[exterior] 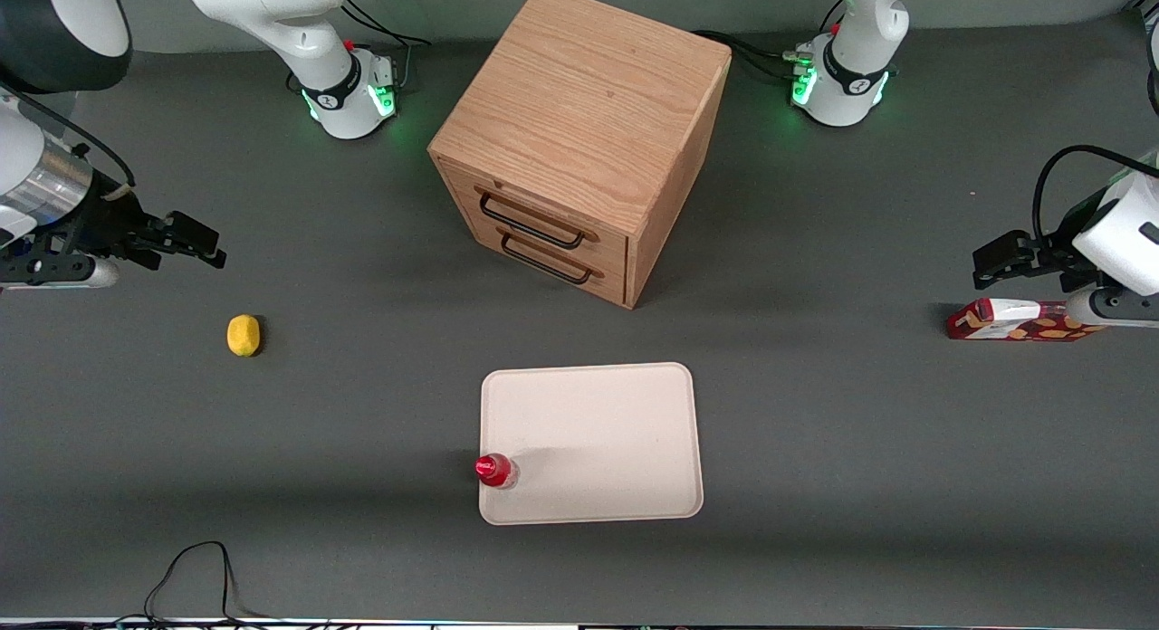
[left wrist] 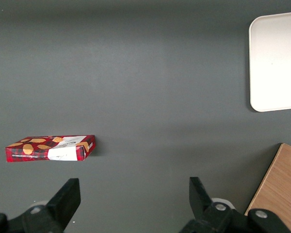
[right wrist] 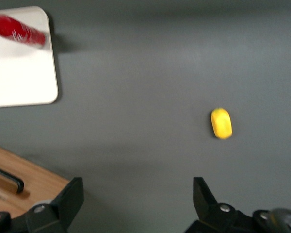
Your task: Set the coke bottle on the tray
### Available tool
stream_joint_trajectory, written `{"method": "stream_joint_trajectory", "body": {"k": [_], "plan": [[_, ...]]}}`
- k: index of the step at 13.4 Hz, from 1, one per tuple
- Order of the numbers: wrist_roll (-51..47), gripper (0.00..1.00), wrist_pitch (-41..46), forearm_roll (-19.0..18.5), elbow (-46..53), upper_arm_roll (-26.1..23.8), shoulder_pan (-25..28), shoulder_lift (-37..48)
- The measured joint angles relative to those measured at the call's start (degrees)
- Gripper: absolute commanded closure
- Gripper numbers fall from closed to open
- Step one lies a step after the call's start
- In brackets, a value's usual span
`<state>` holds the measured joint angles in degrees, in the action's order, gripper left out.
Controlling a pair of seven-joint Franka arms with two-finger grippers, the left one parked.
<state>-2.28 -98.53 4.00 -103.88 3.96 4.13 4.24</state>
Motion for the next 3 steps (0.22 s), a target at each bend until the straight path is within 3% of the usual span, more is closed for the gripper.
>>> {"method": "stream_joint_trajectory", "body": {"k": [3], "plan": [[3.8,0.00,3.3,0.0,3.1,0.8,-0.6,-1.2]]}}
